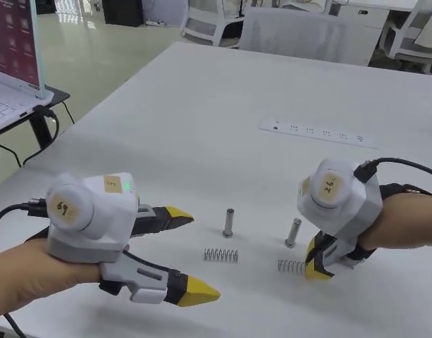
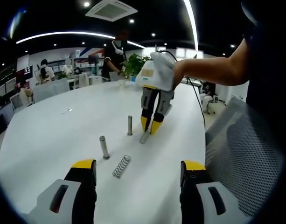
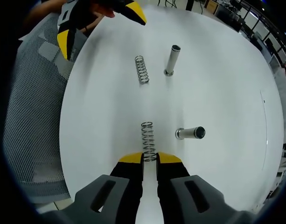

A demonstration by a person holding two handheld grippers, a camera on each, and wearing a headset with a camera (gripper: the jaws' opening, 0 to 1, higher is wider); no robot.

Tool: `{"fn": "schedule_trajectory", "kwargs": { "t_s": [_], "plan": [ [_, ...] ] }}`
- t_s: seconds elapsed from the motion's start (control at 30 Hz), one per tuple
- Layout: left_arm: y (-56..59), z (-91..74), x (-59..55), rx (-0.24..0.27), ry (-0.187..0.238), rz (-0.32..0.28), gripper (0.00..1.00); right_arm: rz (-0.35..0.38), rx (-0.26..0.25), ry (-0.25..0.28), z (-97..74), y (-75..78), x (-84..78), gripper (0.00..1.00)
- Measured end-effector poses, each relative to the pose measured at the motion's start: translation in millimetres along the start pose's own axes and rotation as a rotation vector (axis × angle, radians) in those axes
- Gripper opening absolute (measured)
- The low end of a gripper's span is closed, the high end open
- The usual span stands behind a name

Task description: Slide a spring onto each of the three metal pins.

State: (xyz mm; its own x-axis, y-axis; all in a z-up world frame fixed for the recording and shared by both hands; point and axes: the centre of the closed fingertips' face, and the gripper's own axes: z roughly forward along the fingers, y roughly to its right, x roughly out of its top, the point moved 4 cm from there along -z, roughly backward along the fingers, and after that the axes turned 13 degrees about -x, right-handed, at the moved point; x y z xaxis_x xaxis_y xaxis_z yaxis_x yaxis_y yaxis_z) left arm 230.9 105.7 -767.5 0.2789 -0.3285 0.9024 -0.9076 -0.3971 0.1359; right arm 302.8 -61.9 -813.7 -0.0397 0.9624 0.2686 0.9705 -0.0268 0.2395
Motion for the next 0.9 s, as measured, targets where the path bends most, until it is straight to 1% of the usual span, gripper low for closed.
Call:
{"fn": "schedule_trajectory", "kwargs": {
  "t_s": [0.27, 0.43, 0.57, 0.67, 0.8, 0.9],
  "plan": [
    [2.2, 1.3, 2.7, -0.013, 0.004, 0.013, 0.65, 0.009, -0.008, 0.015, -13.0, -1.6, 7.3, 0.08],
    [3.6, 2.7, 5.5, -0.022, 0.011, 0.025, 0.62, 0.039, 0.002, 0.047, -27.8, -3.2, 16.5, 0.08],
    [5.1, 4.3, 8.5, -0.031, 0.015, 0.037, 0.60, 0.044, 0.005, 0.064, -37.6, -5.4, 22.6, 0.08],
    [6.6, 7.3, 11.2, -0.042, 0.008, 0.048, 0.59, 0.041, 0.011, 0.073, -42.7, -8.0, 26.7, 0.08],
    [9.7, 12.0, 15.9, -0.073, -0.004, 0.068, 0.57, 0.029, 0.012, 0.087, -50.0, -10.0, 33.6, 0.08],
    [10.6, 12.6, 20.3, -0.086, 0.005, 0.089, 0.53, 0.023, 0.010, 0.094, -53.7, -10.6, 37.6, 0.08]
  ]
}}
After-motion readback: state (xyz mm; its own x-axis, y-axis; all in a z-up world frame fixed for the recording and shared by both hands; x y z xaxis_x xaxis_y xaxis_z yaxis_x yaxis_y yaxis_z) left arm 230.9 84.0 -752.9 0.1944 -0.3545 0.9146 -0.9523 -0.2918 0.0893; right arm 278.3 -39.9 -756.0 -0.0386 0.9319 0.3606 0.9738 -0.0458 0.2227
